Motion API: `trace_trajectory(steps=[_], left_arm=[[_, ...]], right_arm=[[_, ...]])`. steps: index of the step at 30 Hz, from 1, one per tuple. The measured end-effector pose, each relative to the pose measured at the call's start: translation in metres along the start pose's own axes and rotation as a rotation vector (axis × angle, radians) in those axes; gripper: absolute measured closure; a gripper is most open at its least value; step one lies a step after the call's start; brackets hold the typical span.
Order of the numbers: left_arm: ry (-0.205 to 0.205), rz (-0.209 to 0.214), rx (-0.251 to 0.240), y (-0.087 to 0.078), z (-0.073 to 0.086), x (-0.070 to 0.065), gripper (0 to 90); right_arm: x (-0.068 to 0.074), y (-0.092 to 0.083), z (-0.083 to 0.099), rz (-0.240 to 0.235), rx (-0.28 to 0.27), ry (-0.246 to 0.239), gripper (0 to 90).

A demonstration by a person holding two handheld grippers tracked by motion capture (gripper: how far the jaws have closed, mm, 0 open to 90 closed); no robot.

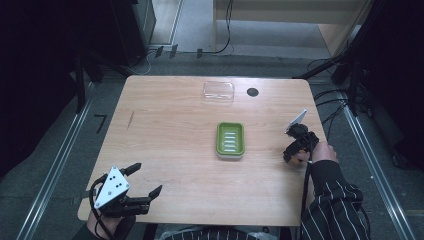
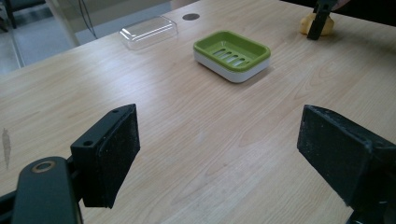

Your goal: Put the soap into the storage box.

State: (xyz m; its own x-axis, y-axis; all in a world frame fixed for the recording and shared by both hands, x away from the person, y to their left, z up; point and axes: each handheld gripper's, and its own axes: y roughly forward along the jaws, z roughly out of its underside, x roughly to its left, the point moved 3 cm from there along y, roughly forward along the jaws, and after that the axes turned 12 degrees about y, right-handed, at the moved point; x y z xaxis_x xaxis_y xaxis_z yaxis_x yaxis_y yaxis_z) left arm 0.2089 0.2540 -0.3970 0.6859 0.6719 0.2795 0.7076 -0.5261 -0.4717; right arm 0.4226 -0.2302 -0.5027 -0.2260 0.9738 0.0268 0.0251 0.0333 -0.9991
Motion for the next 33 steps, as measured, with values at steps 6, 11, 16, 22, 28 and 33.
trace_trajectory(steps=[6,11,16,22,28,33], left_arm=[[0.000,-0.003,-0.001,-0.0004,0.0001,0.0001,13.5],[0.001,-0.002,-0.002,-0.0005,-0.0001,-0.0001,13.6],[0.000,-0.003,-0.003,-0.0006,-0.0001,-0.0001,13.6],[0.001,-0.003,-0.003,-0.0007,-0.0001,-0.0002,13.6],[0.001,-0.005,-0.005,-0.0010,0.0001,-0.0004,13.6],[0.001,-0.005,-0.004,-0.0010,0.0001,-0.0004,13.6]], right_arm=[[0.0019,-0.0010,-0.0004,0.006,-0.008,-0.011,27.2],[0.0017,-0.0012,0.0000,0.007,-0.016,-0.005,27.6],[0.0014,-0.0016,0.0000,0.012,-0.025,-0.001,27.8],[0.0037,-0.0045,0.0005,0.015,-0.040,-0.005,27.9],[0.0060,-0.0047,0.0005,0.022,-0.044,-0.013,28.0],[0.0052,-0.0033,0.0002,0.009,-0.045,-0.007,27.9]])
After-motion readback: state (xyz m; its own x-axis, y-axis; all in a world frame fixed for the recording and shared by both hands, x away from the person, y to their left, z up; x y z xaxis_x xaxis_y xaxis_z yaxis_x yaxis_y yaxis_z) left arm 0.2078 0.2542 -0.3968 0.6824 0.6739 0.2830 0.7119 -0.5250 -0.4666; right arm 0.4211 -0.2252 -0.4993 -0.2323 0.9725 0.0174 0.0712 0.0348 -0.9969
